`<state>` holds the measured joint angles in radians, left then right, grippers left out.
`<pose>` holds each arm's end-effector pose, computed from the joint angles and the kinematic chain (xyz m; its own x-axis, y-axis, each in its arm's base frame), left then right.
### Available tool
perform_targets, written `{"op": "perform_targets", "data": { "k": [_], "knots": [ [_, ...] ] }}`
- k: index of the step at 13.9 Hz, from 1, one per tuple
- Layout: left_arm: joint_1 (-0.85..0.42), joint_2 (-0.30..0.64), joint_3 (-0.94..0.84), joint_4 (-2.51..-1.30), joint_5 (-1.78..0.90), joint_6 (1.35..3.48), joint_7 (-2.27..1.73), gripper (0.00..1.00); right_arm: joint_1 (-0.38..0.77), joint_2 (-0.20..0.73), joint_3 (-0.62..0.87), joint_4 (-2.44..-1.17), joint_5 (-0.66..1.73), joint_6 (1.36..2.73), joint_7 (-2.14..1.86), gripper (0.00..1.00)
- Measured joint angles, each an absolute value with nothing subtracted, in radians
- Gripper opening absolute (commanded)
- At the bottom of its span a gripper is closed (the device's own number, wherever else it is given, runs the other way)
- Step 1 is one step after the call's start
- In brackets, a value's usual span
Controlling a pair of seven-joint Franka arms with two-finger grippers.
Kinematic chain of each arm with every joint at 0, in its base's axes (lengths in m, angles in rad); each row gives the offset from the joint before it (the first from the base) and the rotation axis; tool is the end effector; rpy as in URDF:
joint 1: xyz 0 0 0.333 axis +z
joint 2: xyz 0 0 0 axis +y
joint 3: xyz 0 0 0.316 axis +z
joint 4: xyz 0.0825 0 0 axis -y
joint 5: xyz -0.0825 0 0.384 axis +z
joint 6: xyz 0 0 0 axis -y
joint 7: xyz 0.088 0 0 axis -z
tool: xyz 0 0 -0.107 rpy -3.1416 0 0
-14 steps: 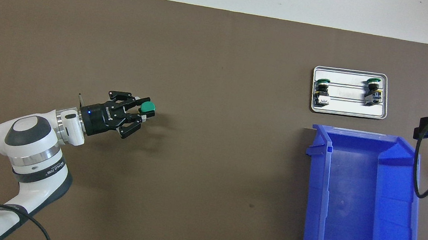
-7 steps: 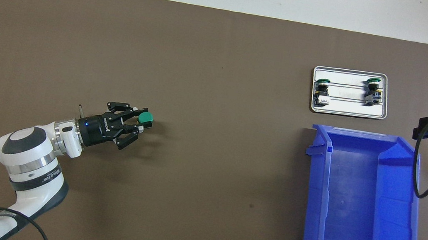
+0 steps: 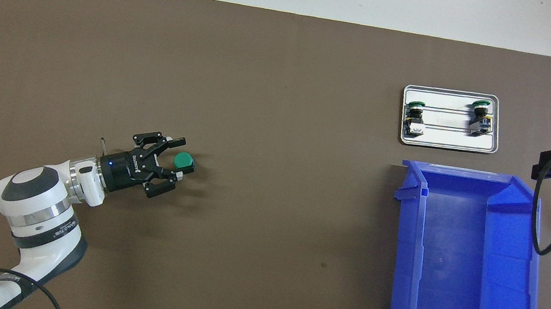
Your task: Place and press button with both arms
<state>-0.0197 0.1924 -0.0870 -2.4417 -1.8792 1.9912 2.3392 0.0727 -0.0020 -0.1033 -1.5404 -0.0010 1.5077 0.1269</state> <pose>0.4679 -0.1102 0.2339 0.3591 -0.0746 0.9303 -0.8665 -0.3969 0.3027 0.5474 -0.0169 0.6344 0.9871 -0.1569 -0.0304 -0.1568 -0.9876 0.0047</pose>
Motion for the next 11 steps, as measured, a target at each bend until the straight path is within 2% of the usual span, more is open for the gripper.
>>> {"op": "perform_targets", "data": {
  "k": [6, 11],
  "knots": [
    [-0.019, 0.178, -0.056, -2.427, -1.813, 1.992, 2.299, 0.73, 0.073, -0.002, -0.103, -1.540, -0.001, 1.508, 0.127, 1.00],
    [-0.018, 0.123, -0.012, -2.395, -1.673, 2.028, 2.134, 0.73, 0.075, -0.002, -0.103, -1.540, -0.001, 1.508, 0.127, 1.00]
  ]
}}
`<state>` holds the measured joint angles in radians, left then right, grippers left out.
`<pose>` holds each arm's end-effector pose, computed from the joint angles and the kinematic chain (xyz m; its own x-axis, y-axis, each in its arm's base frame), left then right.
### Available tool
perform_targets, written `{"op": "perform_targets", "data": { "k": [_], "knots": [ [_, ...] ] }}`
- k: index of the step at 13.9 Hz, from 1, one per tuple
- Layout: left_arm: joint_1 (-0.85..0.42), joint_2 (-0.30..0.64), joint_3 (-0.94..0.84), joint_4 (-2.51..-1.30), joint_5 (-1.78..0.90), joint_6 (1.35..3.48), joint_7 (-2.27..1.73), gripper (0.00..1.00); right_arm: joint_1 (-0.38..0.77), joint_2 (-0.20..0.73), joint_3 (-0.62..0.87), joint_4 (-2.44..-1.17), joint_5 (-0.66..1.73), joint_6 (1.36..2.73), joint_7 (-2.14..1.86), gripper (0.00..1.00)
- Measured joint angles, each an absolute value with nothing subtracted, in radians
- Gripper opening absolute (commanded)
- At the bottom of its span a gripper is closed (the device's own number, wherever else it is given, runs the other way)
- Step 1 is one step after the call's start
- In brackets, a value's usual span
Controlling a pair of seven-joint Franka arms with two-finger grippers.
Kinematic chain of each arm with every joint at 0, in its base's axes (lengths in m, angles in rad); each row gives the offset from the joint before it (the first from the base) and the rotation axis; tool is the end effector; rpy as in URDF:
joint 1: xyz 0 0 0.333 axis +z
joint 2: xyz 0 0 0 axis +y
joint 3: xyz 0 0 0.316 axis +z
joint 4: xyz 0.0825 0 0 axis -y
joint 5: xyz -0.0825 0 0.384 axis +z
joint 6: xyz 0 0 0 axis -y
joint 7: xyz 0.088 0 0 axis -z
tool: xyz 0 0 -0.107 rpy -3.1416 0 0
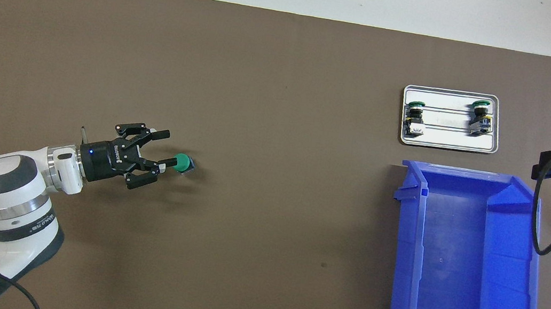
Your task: Place and press button with both arms
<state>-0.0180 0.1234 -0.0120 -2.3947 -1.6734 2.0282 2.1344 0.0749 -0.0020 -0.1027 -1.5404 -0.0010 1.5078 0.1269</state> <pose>0.4885 -0.0716 0.2739 0.4178 -0.1594 0.8944 -0.8556 -0.4002 0.3284 0.5475 -0.0154 0.6344 0.9876 -0.1541 -0.0303 -0.1541 -0.9881 0.0047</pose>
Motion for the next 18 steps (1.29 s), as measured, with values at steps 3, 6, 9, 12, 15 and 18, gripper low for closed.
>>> {"op": "perform_targets", "data": {
  "k": [3, 6, 9, 12, 15, 18],
  "knots": [
    [-0.019, 0.077, -0.005, -2.388, -1.643, 2.110, 2.013, 0.74, 0.076, -0.002, -0.102, -1.540, -0.001, 1.508, 0.127, 1.00],
    [-0.026, 0.037, -0.012, -2.388, -1.638, 2.186, 1.894, 0.74, 0.076, -0.002, -0.102, -1.540, -0.001, 1.508, 0.127, 1.00],
    [-0.041, 0.021, -0.013, -2.388, -1.619, 2.226, 1.817, 0.75, 0.076, -0.002, -0.102, -1.540, -0.001, 1.508, 0.127, 1.00],
    [-0.046, 0.017, -0.013, -2.368, -1.528, 2.243, 1.724, 0.90, 0.076, -0.002, -0.102, -1.540, -0.001, 1.508, 0.127, 1.00],
    [-0.047, 0.014, -0.013, -2.310, -1.310, 2.249, 1.530, 0.90, 0.076, -0.002, -0.102, -1.540, -0.001, 1.508, 0.127, 1.00],
    [-0.059, 0.006, -0.013, -2.268, -1.119, 2.249, 1.332, 0.90, 0.076, -0.002, -0.102, -1.540, -0.001, 1.508, 0.127, 1.00]
  ]
}}
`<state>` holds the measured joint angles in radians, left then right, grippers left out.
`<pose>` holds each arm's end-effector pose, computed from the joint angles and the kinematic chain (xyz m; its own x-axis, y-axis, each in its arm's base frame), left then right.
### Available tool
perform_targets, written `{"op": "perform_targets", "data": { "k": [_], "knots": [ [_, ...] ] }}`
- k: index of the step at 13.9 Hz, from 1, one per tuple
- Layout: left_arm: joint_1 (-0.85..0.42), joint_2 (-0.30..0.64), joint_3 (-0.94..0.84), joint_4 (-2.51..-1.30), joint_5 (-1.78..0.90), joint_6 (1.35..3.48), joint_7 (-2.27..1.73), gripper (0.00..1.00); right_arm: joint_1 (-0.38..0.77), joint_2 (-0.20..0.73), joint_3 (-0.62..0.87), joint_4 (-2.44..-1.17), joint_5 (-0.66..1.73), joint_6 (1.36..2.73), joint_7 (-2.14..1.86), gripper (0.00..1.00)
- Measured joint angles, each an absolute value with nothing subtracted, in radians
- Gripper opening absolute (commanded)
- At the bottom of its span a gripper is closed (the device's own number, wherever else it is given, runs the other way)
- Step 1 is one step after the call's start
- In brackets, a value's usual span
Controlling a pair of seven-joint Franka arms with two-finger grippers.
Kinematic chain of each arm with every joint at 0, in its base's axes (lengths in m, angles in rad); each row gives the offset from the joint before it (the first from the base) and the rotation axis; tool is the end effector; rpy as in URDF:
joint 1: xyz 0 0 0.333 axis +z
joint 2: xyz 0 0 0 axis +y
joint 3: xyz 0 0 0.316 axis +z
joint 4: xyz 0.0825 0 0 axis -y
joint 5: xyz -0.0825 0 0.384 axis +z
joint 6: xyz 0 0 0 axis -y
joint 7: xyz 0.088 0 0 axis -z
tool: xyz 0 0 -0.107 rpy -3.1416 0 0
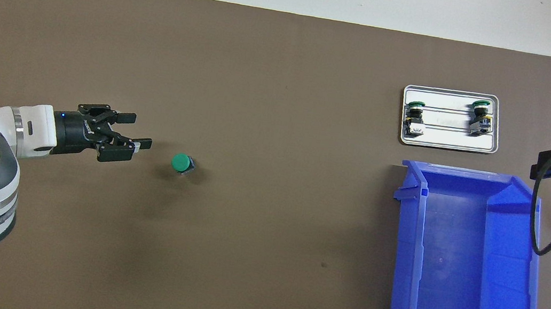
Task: Place and press button with both arms
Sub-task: 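Set the button upright on the table and open the left gripper, then press down on the green cap with the left gripper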
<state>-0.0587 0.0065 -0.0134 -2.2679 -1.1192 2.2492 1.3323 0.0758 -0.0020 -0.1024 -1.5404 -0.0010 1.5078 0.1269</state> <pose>0.5231 -0.0631 0.3658 0.7249 -0.3437 0.5970 -0.6569 -0.6060 0.4487 0.5475 -0.0147 0.6344 0.9878 -0.1529 -0.0303 -0.1529 -0.9882 0.0047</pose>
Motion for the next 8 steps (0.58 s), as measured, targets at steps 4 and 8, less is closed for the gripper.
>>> {"op": "perform_targets", "data": {
  "k": [4, 8],
  "knots": [
    [-0.098, -0.012, -0.023, -2.204, -0.808, 2.253, 0.993, 0.90, 0.076, -0.002, -0.102, -1.540, -0.001, 1.508, 0.127, 1.00],
    [-0.152, -0.016, -0.047, -2.142, -0.502, 2.253, 0.671, 0.60, 0.076, -0.002, -0.102, -1.540, -0.001, 1.508, 0.127, 1.00]
  ]
}}
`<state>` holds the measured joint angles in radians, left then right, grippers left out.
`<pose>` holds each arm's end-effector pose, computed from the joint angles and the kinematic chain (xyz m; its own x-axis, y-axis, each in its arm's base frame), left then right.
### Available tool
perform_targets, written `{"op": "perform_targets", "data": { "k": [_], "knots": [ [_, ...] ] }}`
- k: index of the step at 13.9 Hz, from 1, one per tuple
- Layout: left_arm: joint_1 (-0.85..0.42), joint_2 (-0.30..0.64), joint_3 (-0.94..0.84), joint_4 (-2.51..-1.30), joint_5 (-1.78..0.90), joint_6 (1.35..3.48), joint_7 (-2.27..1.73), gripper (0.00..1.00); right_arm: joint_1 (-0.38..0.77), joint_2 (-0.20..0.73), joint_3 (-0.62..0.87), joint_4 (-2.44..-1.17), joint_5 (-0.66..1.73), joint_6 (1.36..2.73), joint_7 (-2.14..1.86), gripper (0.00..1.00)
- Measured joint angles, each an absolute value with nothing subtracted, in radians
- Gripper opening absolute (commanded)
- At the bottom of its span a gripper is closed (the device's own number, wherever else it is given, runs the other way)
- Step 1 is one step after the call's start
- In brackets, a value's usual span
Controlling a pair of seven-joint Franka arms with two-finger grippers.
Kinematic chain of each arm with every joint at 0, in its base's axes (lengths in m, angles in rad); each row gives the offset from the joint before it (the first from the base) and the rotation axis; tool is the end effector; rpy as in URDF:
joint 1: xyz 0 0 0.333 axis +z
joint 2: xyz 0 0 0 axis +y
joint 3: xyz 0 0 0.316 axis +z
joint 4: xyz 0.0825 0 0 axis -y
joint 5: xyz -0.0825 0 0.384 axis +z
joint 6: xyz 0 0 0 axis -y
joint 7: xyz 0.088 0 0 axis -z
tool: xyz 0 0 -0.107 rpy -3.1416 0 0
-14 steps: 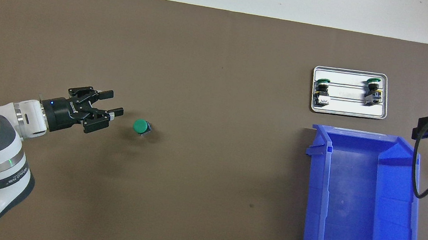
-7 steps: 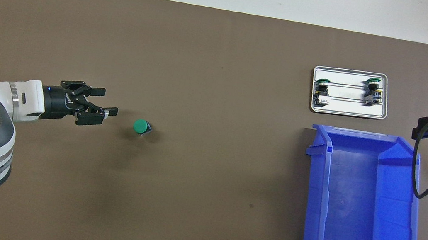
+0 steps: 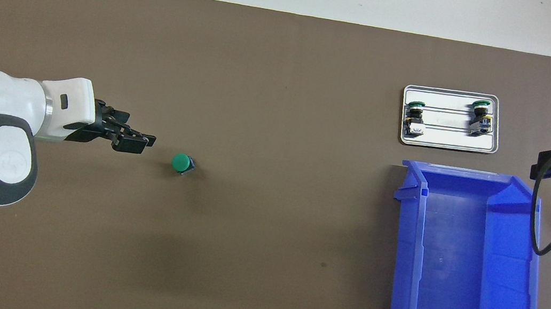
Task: Place and press button with both arms
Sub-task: 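Press down on the green cap with the left gripper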
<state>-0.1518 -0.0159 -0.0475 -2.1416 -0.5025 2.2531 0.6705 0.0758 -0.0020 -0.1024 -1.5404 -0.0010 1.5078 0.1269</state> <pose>0.5365 -0.1220 0.4260 0.8240 -0.4795 0.3018 -0.5576 -0.7806 0.2823 0.5475 -0.0147 0.6344 0.9878 -0.1529 -0.0303 -0.1529 -0.9882 0.0047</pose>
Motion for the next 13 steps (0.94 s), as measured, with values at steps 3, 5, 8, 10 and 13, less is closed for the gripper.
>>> {"op": "perform_targets", "data": {
  "k": [3, 5, 8, 10, 13],
  "knots": [
    [-0.164, -0.015, -0.097, -2.138, -0.400, 2.253, 0.528, 0.00, 0.076, -0.002, -0.102, -1.540, -0.001, 1.508, 0.127, 1.00],
    [-0.166, -0.014, -0.121, -2.140, -0.359, 2.247, 0.482, 0.00, 0.076, -0.002, -0.102, -1.540, -0.001, 1.508, 0.127, 1.00],
    [-0.171, -0.012, -0.151, -2.145, -0.292, 2.245, 0.452, 0.00, 0.076, -0.002, -0.102, -1.540, -0.001, 1.508, 0.127, 1.00],
    [-0.185, -0.009, -0.162, -2.149, -0.219, 2.245, 0.418, 0.00, 0.076, -0.002, -0.102, -1.540, -0.001, 1.508, 0.127, 1.00],
    [-0.206, 0.000, -0.166, -2.158, -0.185, 2.262, 0.395, 0.00, 0.076, -0.002, -0.102, -1.540, -0.001, 1.508, 0.127, 1.00]
  ]
}}
